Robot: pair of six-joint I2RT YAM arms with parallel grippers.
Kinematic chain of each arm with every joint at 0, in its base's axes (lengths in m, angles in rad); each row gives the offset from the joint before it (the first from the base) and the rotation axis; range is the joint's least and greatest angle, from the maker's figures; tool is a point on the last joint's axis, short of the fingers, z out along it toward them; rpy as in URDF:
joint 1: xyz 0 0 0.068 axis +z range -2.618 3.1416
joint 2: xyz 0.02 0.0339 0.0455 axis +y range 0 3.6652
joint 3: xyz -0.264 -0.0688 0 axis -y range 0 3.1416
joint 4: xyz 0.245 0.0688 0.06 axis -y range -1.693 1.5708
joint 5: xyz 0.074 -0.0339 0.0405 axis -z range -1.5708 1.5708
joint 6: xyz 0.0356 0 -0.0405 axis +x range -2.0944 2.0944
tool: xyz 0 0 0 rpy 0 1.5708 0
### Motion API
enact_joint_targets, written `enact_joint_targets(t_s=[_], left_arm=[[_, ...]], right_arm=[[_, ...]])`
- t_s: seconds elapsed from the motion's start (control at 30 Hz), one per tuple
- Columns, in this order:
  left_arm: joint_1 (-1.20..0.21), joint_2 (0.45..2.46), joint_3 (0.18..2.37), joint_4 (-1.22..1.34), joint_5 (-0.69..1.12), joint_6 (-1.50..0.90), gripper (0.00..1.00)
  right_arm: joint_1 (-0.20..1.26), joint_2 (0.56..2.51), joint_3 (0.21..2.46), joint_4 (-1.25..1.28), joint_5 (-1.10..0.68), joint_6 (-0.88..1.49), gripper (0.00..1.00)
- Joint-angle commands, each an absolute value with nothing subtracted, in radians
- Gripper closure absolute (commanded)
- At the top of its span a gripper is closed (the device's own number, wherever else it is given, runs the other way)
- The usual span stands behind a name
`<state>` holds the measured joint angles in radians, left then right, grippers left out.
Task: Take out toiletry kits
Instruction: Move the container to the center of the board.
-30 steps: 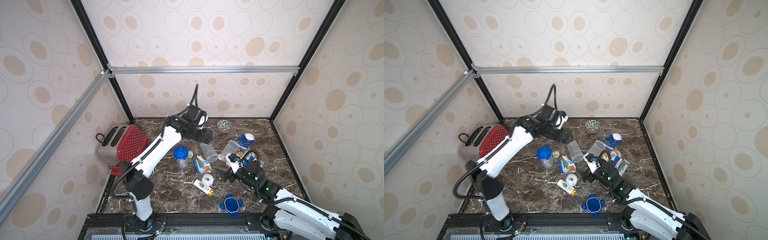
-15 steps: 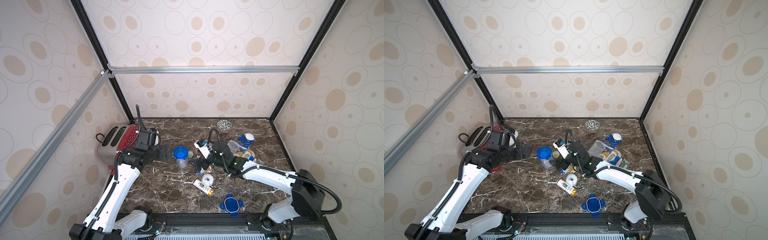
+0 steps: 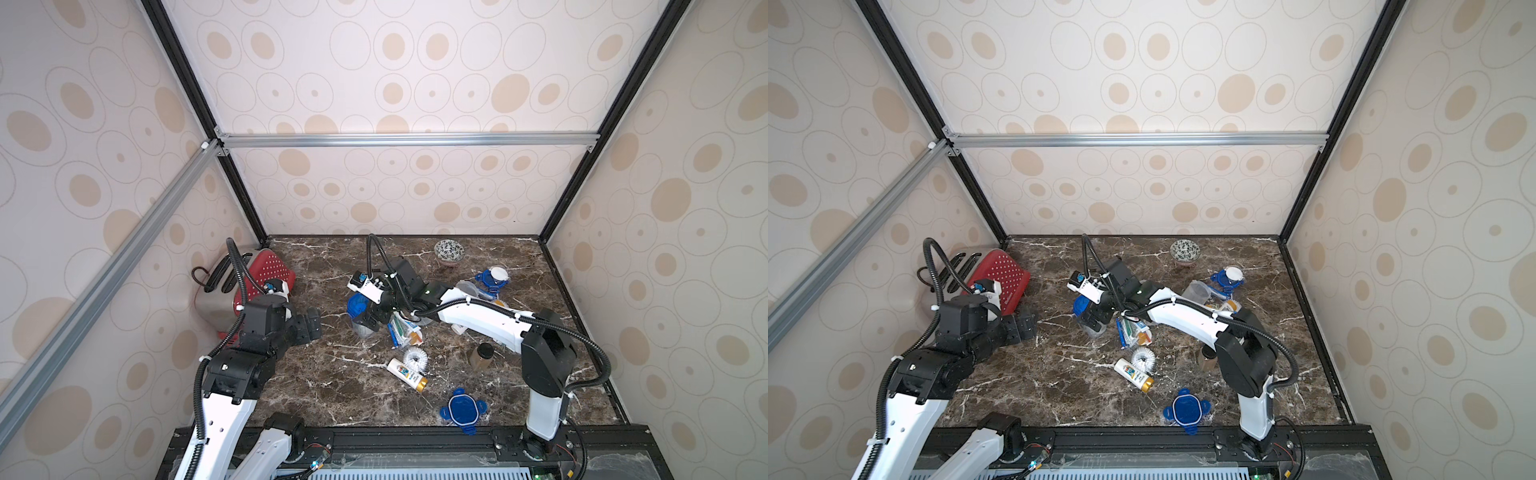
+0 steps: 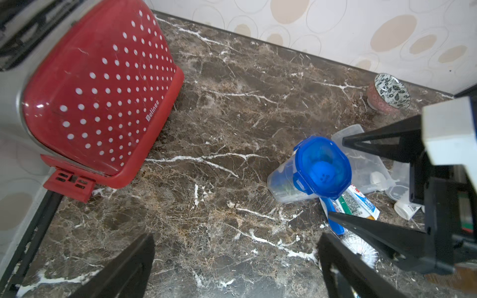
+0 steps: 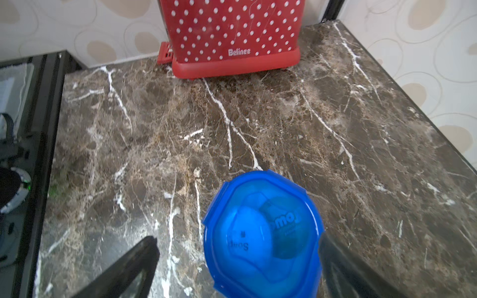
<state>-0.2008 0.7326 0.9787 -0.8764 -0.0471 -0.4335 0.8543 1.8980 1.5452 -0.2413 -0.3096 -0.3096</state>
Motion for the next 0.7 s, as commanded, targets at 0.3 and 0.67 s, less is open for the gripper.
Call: enact_joint_targets(t_s=[0.3, 0.67], left_arm=[[-0.196, 0.675, 0.926, -0.874, 0.006, -0.410, 0.01], [-0.197, 0.685, 0.908, -0.859, 0.021, -0.408, 0.01]], right_arm=[[0.794, 2.048, 1.721, -0.362, -0.537, -0.538, 0.00], [0.794, 2.110, 1.777, -0.360, -0.580, -0.470, 0.06]])
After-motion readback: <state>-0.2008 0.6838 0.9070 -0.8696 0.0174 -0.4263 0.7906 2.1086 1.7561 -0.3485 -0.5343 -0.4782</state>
